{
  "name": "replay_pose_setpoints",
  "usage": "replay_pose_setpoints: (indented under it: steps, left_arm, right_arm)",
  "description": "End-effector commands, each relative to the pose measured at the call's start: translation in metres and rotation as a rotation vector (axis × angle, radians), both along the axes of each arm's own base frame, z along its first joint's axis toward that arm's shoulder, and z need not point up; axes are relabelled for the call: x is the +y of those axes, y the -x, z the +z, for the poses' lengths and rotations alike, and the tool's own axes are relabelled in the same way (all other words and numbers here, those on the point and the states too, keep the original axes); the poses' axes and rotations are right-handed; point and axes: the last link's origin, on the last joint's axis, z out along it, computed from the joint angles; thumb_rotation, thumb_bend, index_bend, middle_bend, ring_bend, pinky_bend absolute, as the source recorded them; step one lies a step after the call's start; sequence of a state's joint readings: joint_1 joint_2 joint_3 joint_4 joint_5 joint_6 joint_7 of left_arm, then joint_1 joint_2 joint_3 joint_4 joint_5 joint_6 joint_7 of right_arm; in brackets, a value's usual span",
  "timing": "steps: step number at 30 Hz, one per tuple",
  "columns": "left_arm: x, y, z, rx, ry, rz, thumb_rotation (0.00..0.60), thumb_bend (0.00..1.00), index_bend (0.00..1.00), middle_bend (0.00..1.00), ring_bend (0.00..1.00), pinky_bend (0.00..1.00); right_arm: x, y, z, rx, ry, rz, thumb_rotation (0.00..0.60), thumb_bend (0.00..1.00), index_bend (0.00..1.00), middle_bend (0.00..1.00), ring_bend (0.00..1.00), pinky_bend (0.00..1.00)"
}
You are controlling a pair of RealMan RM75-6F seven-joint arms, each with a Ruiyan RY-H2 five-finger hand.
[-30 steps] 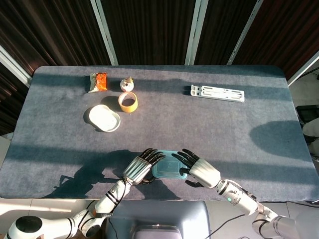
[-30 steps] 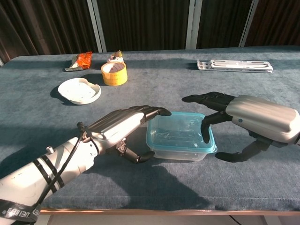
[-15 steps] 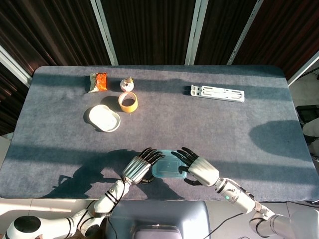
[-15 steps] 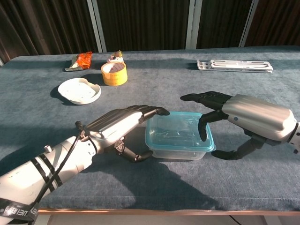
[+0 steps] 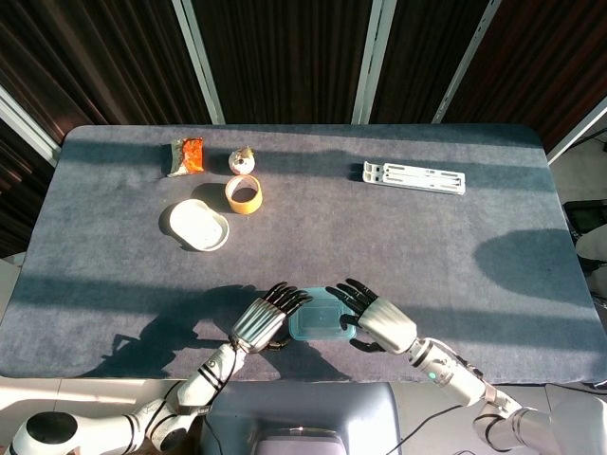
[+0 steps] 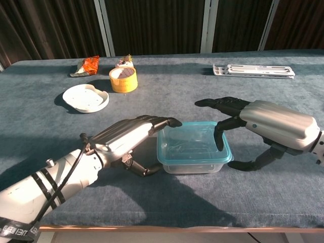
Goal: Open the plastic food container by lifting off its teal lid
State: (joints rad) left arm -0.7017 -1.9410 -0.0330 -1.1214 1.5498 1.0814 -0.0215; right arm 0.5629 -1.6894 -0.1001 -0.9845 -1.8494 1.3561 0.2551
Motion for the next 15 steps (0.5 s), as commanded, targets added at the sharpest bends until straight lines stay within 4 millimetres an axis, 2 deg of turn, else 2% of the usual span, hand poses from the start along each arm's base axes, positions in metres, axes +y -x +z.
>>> replay_pose_setpoints:
  steps: [1,15]
  left_arm:
    - [-0.0009,0.0007,-0.0006,-0.002,0.001,-0.004,0.6,0.33,0.12,0.22,0.17,0.09]
    - [-0.0042,0.0041,-0.0046,0.001,0.0,-0.039,0.6,0.34,0.1,0.24,0.18,0.11]
  right_arm:
    - [-0.0008,-0.0001,0.0005,-0.002,0.001,-0.002,0.6,0.4,0.65,0.05,0.0,0.0]
    - [-0.0019,-0.0007,0.0053,-0.027,0.008,-0.011,0.6,0.4,0.65,0.05,0.0,0.0]
